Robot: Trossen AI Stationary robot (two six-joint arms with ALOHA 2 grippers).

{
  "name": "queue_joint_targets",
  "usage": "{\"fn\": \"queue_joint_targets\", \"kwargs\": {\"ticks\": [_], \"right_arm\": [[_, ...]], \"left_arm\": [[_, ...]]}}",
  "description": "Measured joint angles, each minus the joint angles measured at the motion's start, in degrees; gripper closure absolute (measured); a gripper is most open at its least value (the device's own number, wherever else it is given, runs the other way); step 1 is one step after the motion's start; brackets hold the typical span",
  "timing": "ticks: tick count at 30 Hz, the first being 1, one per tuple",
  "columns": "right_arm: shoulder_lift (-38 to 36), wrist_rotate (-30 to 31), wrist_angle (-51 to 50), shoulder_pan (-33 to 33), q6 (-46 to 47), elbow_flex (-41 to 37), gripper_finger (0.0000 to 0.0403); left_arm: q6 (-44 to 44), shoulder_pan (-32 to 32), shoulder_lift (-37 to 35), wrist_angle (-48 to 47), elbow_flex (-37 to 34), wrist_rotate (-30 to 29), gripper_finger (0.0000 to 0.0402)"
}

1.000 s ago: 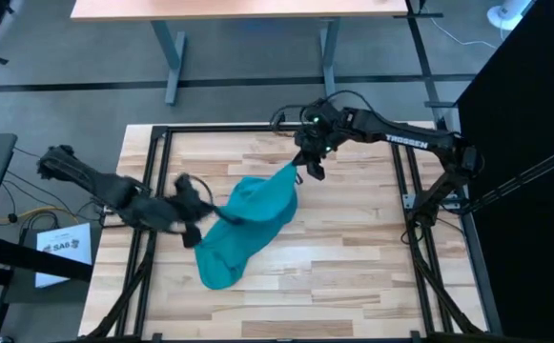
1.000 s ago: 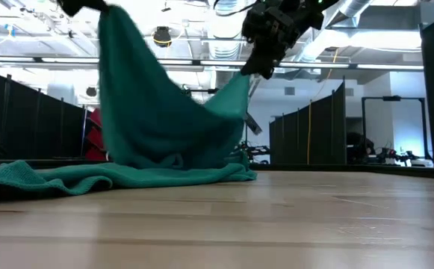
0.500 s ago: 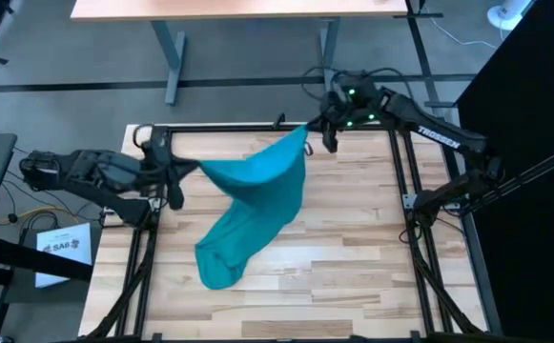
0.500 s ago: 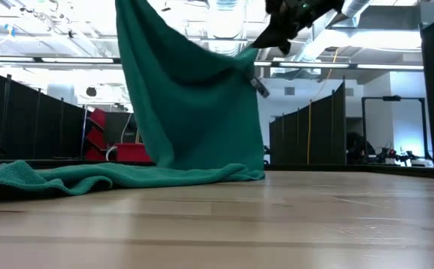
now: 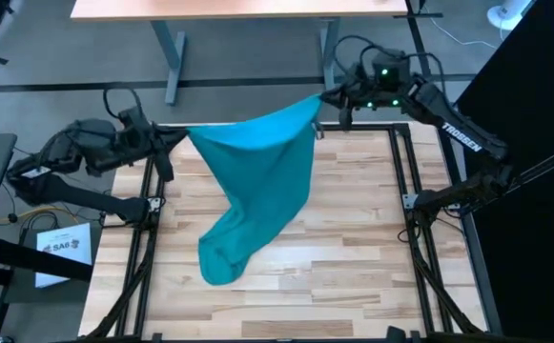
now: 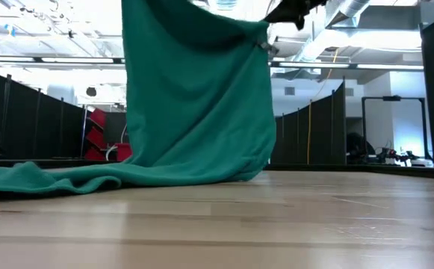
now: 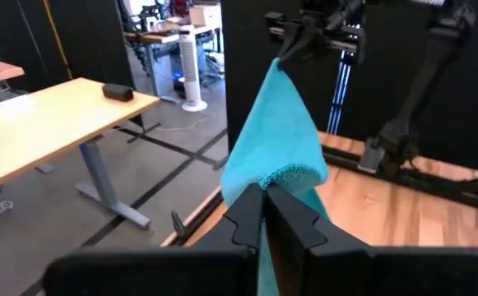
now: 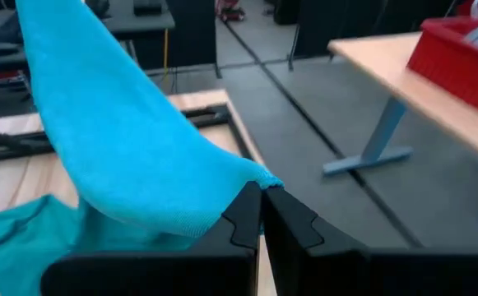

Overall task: Roll towel
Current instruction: Roll the blue towel

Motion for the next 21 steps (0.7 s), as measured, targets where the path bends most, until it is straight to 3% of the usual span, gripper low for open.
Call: {"fn": "queue_joint_targets", "kwargs": {"ticks": [9, 21], "right_arm": [[-0.01, 0.24, -2.18, -4.59, -1.60, 5.92, 0.0403], [0.07, 0.27, -0.67, -8.89, -2.58, 7.94, 0.0403]], "left_arm": [[2.95, 5.44, 2.82, -2.94, 6.68, 0.21, 0.0402], [12.39, 15.30, 8.70, -3.72, 16.82, 2.11, 0.0401]]}}
